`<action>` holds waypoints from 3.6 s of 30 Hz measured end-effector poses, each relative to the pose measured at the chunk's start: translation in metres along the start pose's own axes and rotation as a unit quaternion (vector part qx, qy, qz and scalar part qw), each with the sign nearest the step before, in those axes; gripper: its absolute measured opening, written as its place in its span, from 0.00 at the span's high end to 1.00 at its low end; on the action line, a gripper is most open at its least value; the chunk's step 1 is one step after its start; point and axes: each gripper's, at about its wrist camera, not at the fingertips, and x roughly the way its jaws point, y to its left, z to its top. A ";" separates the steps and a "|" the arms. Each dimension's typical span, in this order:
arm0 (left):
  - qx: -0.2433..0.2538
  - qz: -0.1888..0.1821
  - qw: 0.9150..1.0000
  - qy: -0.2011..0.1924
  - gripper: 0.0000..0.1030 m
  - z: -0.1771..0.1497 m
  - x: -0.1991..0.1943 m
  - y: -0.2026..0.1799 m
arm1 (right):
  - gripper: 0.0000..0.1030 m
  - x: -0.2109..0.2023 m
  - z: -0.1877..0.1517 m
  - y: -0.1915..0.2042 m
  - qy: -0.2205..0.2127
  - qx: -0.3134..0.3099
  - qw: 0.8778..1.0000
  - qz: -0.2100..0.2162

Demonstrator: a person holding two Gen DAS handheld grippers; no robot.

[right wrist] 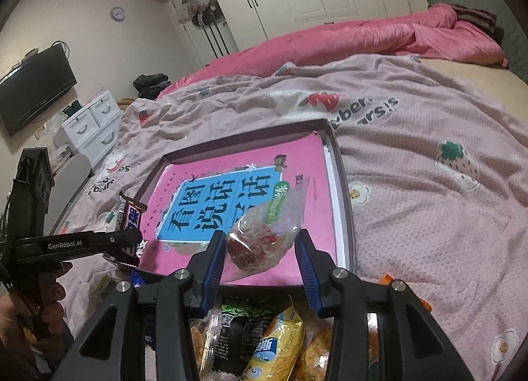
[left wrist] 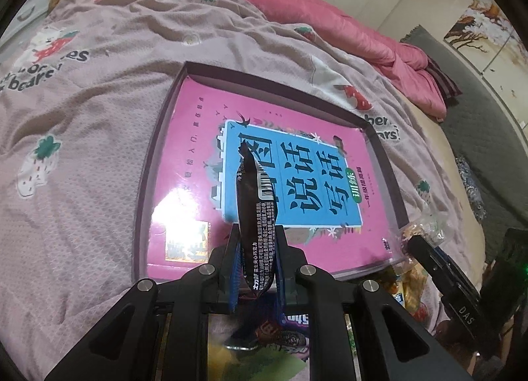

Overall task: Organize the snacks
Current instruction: 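Carry the chocolate bar over the tray with the left tool while the right tool drops the candy bag, then lower the chocolate bar onto the book in the tray and open the left tool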

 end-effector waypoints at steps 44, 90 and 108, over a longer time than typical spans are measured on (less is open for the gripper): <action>0.018 0.021 0.999 0.015 0.81 0.000 0.029 -0.006 | 0.43 -0.003 -0.002 -0.002 0.015 -0.011 0.999 -0.050; 0.027 0.008 0.997 -0.077 0.30 -0.001 -0.075 0.006 | 0.36 -0.038 0.008 0.001 -0.040 -0.010 0.998 -0.040; 0.036 -0.001 0.996 -0.079 0.26 -0.019 -0.098 0.000 | 0.30 -0.069 -0.007 0.018 -0.051 -0.013 0.998 -0.037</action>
